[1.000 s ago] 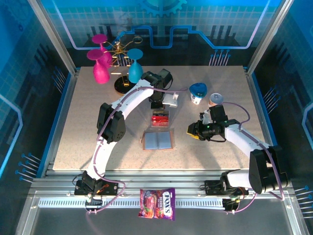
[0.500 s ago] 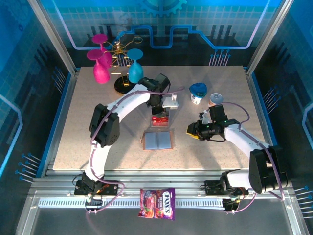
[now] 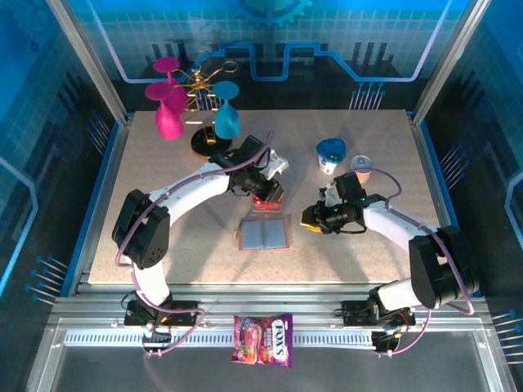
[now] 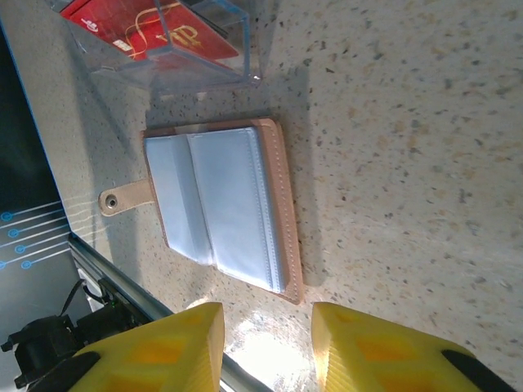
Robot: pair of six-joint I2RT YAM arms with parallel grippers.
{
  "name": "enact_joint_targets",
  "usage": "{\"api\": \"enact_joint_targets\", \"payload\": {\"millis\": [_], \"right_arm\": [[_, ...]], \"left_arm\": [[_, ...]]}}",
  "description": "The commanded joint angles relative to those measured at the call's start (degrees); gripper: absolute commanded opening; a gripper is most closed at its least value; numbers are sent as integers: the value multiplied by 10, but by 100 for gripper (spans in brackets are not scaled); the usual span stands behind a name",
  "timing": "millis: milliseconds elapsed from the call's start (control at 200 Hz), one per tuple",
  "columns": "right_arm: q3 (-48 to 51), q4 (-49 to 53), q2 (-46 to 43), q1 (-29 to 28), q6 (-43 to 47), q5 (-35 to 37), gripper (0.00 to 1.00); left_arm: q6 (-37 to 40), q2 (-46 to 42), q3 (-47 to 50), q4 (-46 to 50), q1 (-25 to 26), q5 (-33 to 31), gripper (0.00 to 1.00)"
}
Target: Take the credit cards out of the card holder
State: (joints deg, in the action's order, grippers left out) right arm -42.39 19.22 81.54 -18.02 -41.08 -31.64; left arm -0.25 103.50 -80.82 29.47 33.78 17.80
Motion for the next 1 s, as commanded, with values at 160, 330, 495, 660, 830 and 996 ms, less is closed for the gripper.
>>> {"api": "enact_joint_targets", "payload": {"millis": [160, 330, 495, 660, 830, 996], "right_arm": [[-21, -14, 30, -29, -12, 7, 35], [-13, -20, 29, -32, -15, 8, 35], [-10, -18, 32, -34, -12, 7, 35], [-4, -19, 29, -37, -15, 8, 35], [2, -25, 28, -40, -20, 10, 36], [-2, -31, 34, -48, -24, 9, 36]], "left_arm": [[-288, -6, 66, -96, 21, 71, 20], [-409, -12, 141, -140, 40, 69, 19], [-472, -7, 189, -159, 57, 72, 21], [-482, -7, 204, -129, 68, 45, 21], [-473, 1, 205, -101, 68, 28, 21], [-457, 7, 199, -62, 68, 1, 21]]}}
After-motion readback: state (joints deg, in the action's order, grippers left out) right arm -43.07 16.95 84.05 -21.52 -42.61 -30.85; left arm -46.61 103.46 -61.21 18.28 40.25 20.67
